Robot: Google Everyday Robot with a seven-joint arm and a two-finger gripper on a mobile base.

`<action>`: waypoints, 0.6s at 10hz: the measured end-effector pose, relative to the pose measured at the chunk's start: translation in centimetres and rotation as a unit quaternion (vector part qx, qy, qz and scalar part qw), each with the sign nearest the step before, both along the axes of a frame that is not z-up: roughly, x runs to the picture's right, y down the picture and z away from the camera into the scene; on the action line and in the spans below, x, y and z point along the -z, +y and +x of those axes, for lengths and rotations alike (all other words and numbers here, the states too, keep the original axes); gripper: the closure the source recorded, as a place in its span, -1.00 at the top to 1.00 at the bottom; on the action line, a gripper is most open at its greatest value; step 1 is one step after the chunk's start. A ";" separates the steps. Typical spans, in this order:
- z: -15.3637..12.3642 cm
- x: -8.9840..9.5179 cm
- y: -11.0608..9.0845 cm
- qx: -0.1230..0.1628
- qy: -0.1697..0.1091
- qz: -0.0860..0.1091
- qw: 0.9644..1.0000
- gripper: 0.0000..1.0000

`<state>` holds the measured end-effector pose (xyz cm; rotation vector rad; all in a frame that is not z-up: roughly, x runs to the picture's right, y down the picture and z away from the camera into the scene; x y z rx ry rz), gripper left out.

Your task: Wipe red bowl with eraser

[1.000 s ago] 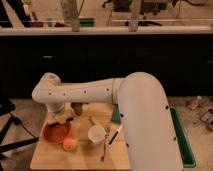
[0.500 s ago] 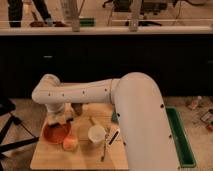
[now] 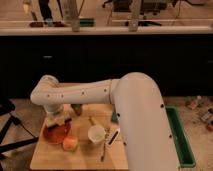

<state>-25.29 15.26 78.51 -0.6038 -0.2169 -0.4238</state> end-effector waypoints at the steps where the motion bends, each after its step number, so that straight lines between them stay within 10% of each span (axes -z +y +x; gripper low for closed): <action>1: -0.3 0.2 0.1 0.013 -0.025 0.003 1.000 -1.00; 3: -0.5 0.6 0.4 0.036 -0.074 0.009 0.997 -1.00; 6: -0.5 1.6 1.4 0.118 -0.140 0.008 0.983 -1.00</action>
